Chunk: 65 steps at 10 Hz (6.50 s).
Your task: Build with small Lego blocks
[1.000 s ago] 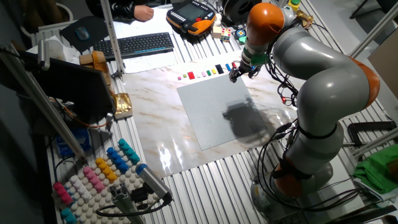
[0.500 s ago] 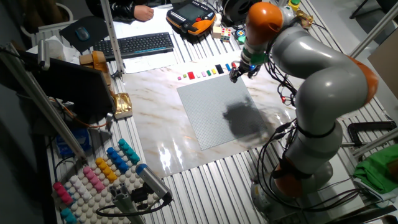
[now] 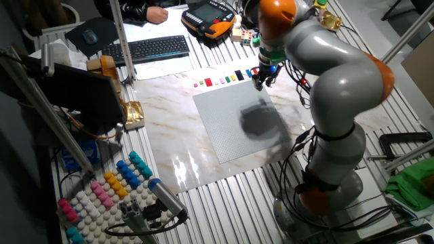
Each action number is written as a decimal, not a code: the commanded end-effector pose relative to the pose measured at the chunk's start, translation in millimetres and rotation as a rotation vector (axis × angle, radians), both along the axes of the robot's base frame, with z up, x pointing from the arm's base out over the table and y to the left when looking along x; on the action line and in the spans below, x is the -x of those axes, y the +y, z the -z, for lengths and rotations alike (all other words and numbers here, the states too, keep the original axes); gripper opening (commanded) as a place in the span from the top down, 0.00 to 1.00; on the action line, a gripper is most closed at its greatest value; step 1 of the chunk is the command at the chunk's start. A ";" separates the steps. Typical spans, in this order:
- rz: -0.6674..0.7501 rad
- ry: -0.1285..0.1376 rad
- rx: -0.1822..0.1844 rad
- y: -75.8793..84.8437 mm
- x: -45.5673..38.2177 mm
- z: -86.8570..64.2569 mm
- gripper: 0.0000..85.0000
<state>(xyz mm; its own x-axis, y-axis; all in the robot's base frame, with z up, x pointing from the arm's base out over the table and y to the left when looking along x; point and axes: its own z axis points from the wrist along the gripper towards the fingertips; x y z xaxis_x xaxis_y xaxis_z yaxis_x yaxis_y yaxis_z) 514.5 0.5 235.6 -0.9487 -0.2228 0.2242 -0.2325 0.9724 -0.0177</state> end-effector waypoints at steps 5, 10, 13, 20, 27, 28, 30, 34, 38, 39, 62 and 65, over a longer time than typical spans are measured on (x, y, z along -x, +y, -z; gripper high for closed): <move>-0.195 0.051 0.022 0.5 -0.1 0.0 0.99; -0.081 0.009 0.024 0.5 -0.2 -0.1 0.99; 0.030 -0.011 -0.019 0.5 -0.2 -0.1 0.99; 0.210 -0.092 0.059 0.5 -0.2 -0.1 0.99; 0.174 -0.133 0.054 -39.2 -77.0 39.6 0.99; 0.169 -0.150 0.059 -46.1 -87.3 47.1 0.99; 0.156 -0.152 0.043 -65.1 -107.7 61.0 0.99; 0.125 -0.167 0.036 -75.8 -127.6 77.2 0.99; 0.205 -0.140 0.061 -74.9 -127.2 76.6 0.99; 0.218 -0.163 0.066 -74.9 -127.2 76.6 0.99; 0.199 -0.253 0.018 -108.8 -199.0 153.8 0.66; 0.186 -0.273 0.024 -107.7 -199.7 155.1 0.65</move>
<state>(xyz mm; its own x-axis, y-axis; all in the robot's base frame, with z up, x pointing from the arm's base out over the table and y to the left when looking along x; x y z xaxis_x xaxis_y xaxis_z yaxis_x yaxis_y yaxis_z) 714.2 -107.2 80.3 -0.9984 -0.0374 -0.0413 -0.0341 0.9964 -0.0777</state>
